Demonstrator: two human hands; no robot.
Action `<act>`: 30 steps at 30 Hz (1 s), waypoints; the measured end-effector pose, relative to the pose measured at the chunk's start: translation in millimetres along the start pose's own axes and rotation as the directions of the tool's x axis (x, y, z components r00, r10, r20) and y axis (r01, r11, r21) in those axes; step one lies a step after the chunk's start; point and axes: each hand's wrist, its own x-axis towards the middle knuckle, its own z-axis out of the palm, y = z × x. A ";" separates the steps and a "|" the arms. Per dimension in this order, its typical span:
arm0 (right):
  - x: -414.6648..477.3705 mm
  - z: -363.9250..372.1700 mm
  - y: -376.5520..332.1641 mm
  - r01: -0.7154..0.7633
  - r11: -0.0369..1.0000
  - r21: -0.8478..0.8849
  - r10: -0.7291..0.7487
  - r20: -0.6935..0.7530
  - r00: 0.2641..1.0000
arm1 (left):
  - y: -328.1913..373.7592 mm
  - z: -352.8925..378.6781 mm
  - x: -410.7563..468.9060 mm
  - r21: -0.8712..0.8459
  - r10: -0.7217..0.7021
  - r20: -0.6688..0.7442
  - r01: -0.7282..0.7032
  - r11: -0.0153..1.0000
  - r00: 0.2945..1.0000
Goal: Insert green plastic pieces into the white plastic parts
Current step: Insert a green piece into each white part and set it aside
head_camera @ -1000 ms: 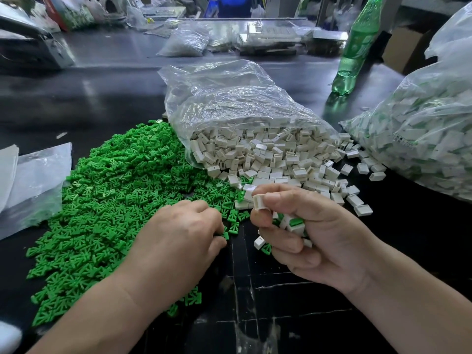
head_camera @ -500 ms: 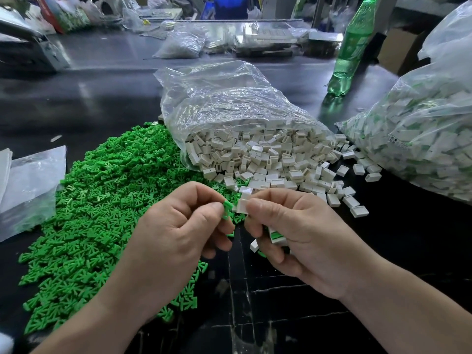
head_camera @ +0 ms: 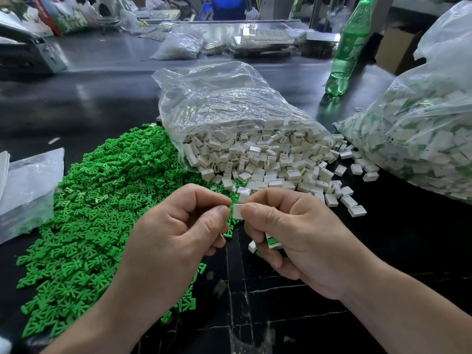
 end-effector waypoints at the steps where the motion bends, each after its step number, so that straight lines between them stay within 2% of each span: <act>1: -0.3 0.4 0.1 0.005 1.000 -0.013 -0.005 0.004 1.000 | 1.1 1.5 -1.0 0.019 0.015 -0.004 -0.015 1.000 1.000; 6: -0.1 -1.2 -0.1 -0.003 1.000 -0.004 0.003 -0.038 0.999 | 2.9 2.6 -2.0 0.036 0.047 -0.073 -0.044 0.998 0.996; 11: 0.6 -0.6 1.2 0.004 0.999 -0.039 -0.005 -0.019 1.000 | 2.6 3.1 -3.3 0.089 0.064 -0.027 -0.061 0.994 0.998; 14: 0.1 -0.2 1.1 0.000 0.999 -0.043 -0.001 -0.019 1.000 | 2.0 0.8 -3.0 0.000 0.029 0.006 -0.029 1.000 1.000; 16: -0.6 -0.9 0.0 -0.016 1.000 -0.001 0.016 0.004 1.000 | 1.0 -1.6 -1.1 -0.166 -0.042 0.040 0.048 0.985 0.998; 19: -2.5 0.3 -2.8 -0.034 0.995 0.093 0.028 0.062 0.998 | 1.4 -1.2 1.9 -0.476 -0.145 0.214 0.233 0.848 0.966; 22: -3.7 1.5 -3.6 -0.078 0.987 0.140 0.066 0.089 0.994 | 3.7 4.4 2.3 -0.654 -0.140 0.403 0.392 0.648 0.904; 25: -3.3 1.6 -3.9 -0.134 0.980 0.145 0.119 0.111 0.987 | 4.5 7.4 2.0 -0.721 -0.155 0.451 0.461 0.518 0.879; 30: -3.7 3.3 -4.7 -0.138 0.977 0.165 0.119 0.124 0.985 | 5.8 5.7 3.4 -0.728 -0.172 0.488 0.508 0.460 0.856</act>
